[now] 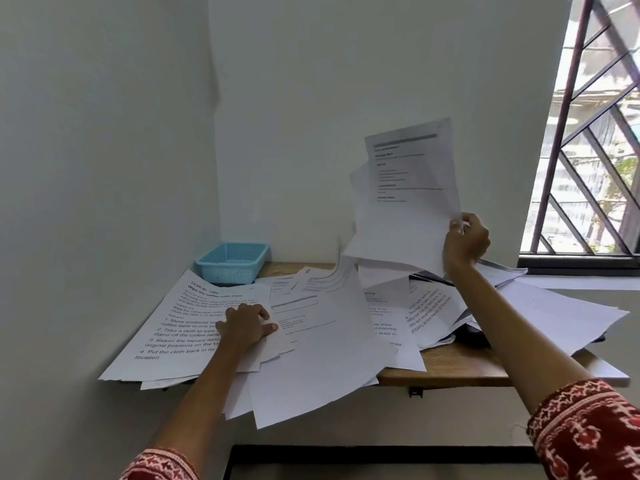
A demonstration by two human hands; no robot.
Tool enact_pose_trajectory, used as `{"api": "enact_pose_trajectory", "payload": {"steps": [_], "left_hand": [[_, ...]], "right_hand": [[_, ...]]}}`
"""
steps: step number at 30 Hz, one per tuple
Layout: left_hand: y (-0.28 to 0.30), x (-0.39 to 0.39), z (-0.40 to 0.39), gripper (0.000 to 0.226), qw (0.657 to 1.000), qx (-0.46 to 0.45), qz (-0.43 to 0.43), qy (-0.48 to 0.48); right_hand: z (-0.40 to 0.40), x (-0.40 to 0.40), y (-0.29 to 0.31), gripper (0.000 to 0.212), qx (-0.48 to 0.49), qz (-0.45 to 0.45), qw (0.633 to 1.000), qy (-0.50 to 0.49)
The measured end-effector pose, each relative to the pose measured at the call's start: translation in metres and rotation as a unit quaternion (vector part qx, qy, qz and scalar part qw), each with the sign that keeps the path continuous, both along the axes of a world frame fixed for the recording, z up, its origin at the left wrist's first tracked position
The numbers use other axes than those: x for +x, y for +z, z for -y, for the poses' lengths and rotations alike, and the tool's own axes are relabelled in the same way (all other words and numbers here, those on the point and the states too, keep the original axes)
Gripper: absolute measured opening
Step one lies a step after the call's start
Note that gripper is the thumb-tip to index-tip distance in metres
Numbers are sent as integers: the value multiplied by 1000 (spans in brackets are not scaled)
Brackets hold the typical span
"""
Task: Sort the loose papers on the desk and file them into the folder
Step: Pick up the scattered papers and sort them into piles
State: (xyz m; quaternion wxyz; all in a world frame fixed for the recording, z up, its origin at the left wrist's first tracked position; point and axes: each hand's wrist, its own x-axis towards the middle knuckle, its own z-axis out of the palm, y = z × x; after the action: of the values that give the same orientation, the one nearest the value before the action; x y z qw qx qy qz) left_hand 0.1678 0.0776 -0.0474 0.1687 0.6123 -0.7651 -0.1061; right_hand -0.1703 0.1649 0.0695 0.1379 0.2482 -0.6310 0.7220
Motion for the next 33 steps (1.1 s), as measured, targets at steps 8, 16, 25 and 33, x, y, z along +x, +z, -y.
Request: {"api": "enact_pose_trajectory", "payload": {"steps": [8, 16, 25, 33], "left_hand": [[0, 1, -7, 38, 999, -33, 19, -11], [50, 37, -38, 68, 965, 164, 134, -154], [33, 56, -51, 81, 956, 147, 211, -142], [38, 81, -57, 28, 997, 36, -7, -74]], "right_hand": [[-11, -4, 18, 21, -17, 24, 999, 43], [-13, 16, -45, 20, 316, -19, 896, 312], [-20, 39, -55, 24, 384, -42, 877, 285], [-37, 65, -55, 50, 483, -67, 806, 334]]}}
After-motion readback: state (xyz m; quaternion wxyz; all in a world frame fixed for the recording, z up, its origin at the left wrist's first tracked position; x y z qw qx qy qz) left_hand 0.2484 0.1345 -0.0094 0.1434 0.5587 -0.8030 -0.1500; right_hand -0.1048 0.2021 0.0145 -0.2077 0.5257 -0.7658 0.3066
